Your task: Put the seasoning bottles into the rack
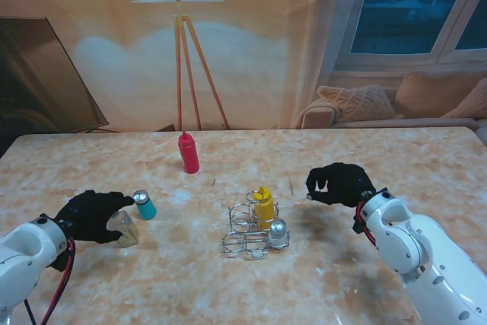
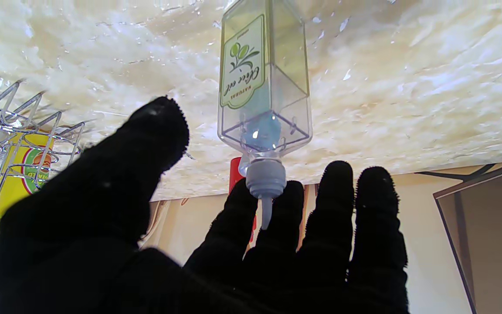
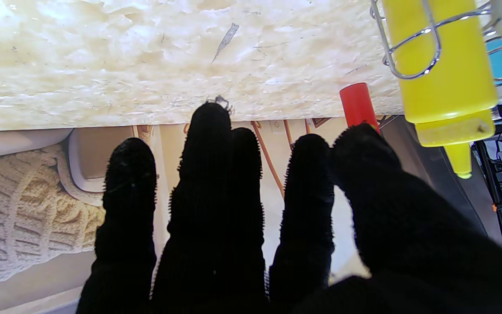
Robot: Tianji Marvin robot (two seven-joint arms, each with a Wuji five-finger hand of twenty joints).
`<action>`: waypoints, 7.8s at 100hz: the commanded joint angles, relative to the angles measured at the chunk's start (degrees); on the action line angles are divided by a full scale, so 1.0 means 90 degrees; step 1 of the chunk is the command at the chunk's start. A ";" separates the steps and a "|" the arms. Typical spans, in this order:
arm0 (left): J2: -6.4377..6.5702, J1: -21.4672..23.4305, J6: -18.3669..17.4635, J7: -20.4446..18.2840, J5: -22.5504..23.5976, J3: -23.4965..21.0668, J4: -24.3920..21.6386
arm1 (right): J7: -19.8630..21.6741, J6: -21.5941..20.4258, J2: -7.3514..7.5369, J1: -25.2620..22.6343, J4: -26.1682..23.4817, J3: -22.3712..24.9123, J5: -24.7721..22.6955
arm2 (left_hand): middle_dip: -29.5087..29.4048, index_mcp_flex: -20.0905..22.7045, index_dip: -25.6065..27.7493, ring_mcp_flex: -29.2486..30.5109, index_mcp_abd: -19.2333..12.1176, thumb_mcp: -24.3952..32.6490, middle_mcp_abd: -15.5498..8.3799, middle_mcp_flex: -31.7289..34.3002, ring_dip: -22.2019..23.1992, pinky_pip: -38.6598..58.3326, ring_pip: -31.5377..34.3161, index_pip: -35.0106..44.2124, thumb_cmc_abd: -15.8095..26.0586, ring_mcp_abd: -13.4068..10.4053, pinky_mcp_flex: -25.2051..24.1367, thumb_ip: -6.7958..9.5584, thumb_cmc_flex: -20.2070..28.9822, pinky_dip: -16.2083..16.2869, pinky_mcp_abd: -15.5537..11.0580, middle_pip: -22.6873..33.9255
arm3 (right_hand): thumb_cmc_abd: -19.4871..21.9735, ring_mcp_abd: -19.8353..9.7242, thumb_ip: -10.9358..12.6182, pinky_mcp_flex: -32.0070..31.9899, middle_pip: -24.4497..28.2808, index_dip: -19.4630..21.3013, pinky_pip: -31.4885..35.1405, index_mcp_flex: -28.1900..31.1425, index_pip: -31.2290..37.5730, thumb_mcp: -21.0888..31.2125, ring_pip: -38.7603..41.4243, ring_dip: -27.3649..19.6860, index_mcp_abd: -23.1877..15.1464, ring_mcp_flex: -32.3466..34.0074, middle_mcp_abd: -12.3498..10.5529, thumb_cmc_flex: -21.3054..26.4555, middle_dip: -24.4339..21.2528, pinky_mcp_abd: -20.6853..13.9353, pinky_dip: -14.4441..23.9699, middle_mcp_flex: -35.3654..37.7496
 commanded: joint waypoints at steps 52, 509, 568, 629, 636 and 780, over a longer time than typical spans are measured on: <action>-0.0030 -0.0056 0.0453 -0.0143 0.0259 0.0252 0.0076 | 0.0102 -0.0021 -0.0020 -0.0039 0.0004 -0.0012 -0.0045 | 0.0325 0.0242 0.0210 0.0562 0.0420 0.0303 0.0208 0.0395 0.0379 0.0424 0.0406 0.0037 -0.0126 -0.0114 0.0310 -0.0168 -0.0230 0.0209 -0.0167 0.0274 | -0.0194 -0.0069 0.0080 -0.0022 0.0073 -0.0015 0.0059 -0.0011 0.0073 0.0199 0.0083 0.0059 -0.0094 -0.0038 -0.0086 0.0063 0.0227 0.0067 -0.0043 0.0073; -0.0072 0.0060 0.0894 -0.0521 -0.0632 0.0944 -0.1798 | 0.0115 0.0034 -0.0016 -0.0059 -0.0013 0.0042 -0.0096 | 0.2098 0.2346 0.0672 0.4695 -0.0823 0.0088 -0.0344 0.4456 0.1651 0.3970 0.3167 0.4650 -0.1091 -0.1367 0.4194 -0.0618 0.2291 0.1039 -0.0864 0.2105 | -0.0566 -0.0132 -0.0040 0.0043 0.0014 -0.0024 0.0015 0.0047 0.0160 0.0615 0.0047 0.0047 -0.0190 0.0006 -0.0126 0.0095 0.0391 0.0015 -0.0081 0.0121; 0.0023 -0.1100 0.1965 -0.1170 -0.1233 0.2255 -0.1670 | 0.0094 0.0081 -0.0025 -0.0064 -0.0003 0.0040 -0.0051 | 0.2050 0.2345 0.0688 0.4694 -0.0792 0.0085 -0.0325 0.4418 0.1578 0.4004 0.3225 0.4633 -0.1086 -0.1365 0.4211 -0.0612 0.2282 0.1006 -0.0871 0.2193 | -0.0575 -0.0122 -0.0043 0.0039 0.0012 -0.0026 0.0009 0.0047 0.0157 0.0618 0.0038 0.0046 -0.0180 0.0007 -0.0117 0.0094 0.0391 0.0026 -0.0082 0.0121; 0.0092 -0.2222 0.3021 -0.1569 -0.1779 0.3689 -0.1455 | 0.0105 0.0100 -0.0025 -0.0002 0.0053 -0.0003 -0.0038 | 0.1999 0.2233 0.0764 0.4712 -0.0823 0.0061 -0.0355 0.4283 0.1437 0.4074 0.3256 0.4705 -0.1035 -0.1460 0.4272 -0.0583 0.2193 0.0941 -0.1002 0.2418 | -0.0580 -0.0127 -0.0044 0.0038 0.0006 -0.0024 0.0004 0.0045 0.0155 0.0623 0.0036 0.0047 -0.0185 0.0002 -0.0112 0.0093 0.0389 0.0018 -0.0082 0.0123; 0.0086 -0.2355 0.3191 -0.1541 -0.1803 0.3864 -0.1396 | 0.0104 0.0121 -0.0026 -0.0003 0.0050 -0.0010 -0.0039 | 0.1980 0.2222 0.0769 0.4710 -0.0818 0.0067 -0.0347 0.4262 0.1412 0.4074 0.3247 0.4721 -0.1036 -0.1463 0.4278 -0.0579 0.2193 0.0929 -0.0990 0.2444 | -0.0584 -0.0127 -0.0043 0.0038 0.0005 -0.0027 0.0004 0.0044 0.0152 0.0628 0.0036 0.0047 -0.0179 0.0003 -0.0116 0.0098 0.0388 0.0020 -0.0082 0.0121; -0.0167 -0.2742 0.2893 0.0001 -0.2247 0.5153 -0.0384 | -0.0004 0.0113 -0.0038 -0.0019 0.0169 0.0002 -0.0002 | 0.1923 0.2131 0.0711 0.4647 -0.1199 0.0438 -0.0638 0.4337 0.1189 0.3846 0.3104 0.5235 -0.1376 -0.1432 0.4071 -0.0784 0.1979 0.0726 -0.0891 0.2345 | -0.0589 -0.0138 -0.0046 0.0038 0.0014 -0.0027 0.0001 0.0057 0.0159 0.0631 0.0054 0.0053 -0.0189 0.0014 -0.0122 0.0102 0.0401 0.0020 -0.0081 0.0136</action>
